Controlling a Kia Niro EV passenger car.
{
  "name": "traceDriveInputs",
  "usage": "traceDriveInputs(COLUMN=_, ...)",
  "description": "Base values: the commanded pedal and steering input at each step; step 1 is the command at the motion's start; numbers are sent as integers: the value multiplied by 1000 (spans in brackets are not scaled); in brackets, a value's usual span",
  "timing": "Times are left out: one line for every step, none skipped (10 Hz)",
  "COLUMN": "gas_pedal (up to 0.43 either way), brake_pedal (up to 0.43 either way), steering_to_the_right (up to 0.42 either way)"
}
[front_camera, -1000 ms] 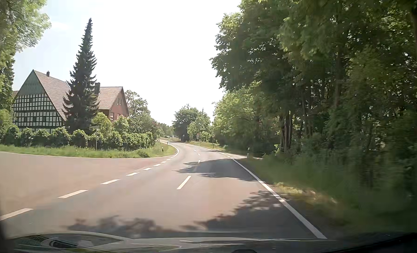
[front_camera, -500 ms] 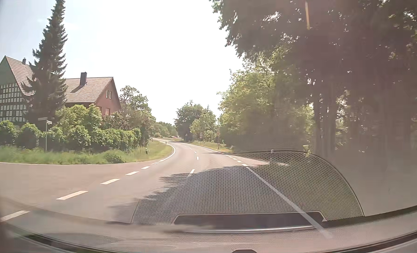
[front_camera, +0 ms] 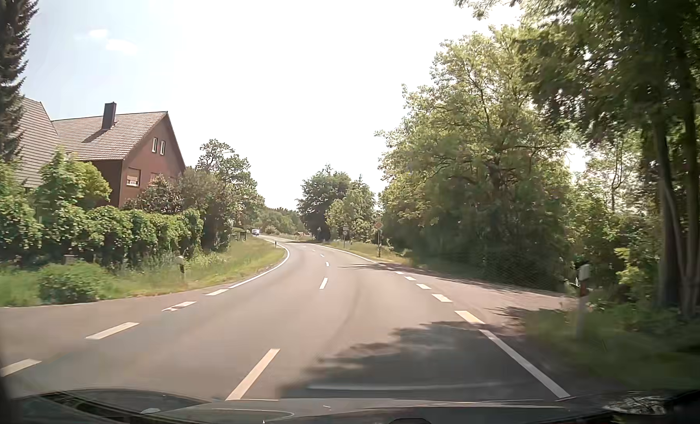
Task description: Follow the waypoints while adhering to traffic rules and regulations
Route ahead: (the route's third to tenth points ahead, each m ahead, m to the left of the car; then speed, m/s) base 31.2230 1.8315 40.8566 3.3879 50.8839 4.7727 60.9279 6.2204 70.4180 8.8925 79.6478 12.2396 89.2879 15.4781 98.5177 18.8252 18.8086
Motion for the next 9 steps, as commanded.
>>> traceDriveInputs(gas_pedal=118, brake_pedal=0, steering_to_the_right=-15)
traceDriveInputs(gas_pedal=130, brake_pedal=0, steering_to_the_right=-14)
traceDriveInputs(gas_pedal=130, brake_pedal=0, steering_to_the_right=-15)
traceDriveInputs(gas_pedal=138, brake_pedal=0, steering_to_the_right=-17)
traceDriveInputs(gas_pedal=138, brake_pedal=0, steering_to_the_right=-18)
traceDriveInputs(gas_pedal=138, brake_pedal=0, steering_to_the_right=-18)
traceDriveInputs(gas_pedal=138, brake_pedal=0, steering_to_the_right=-18)
traceDriveInputs(gas_pedal=150, brake_pedal=0, steering_to_the_right=-19)
traceDriveInputs(gas_pedal=150, brake_pedal=0, steering_to_the_right=-20)
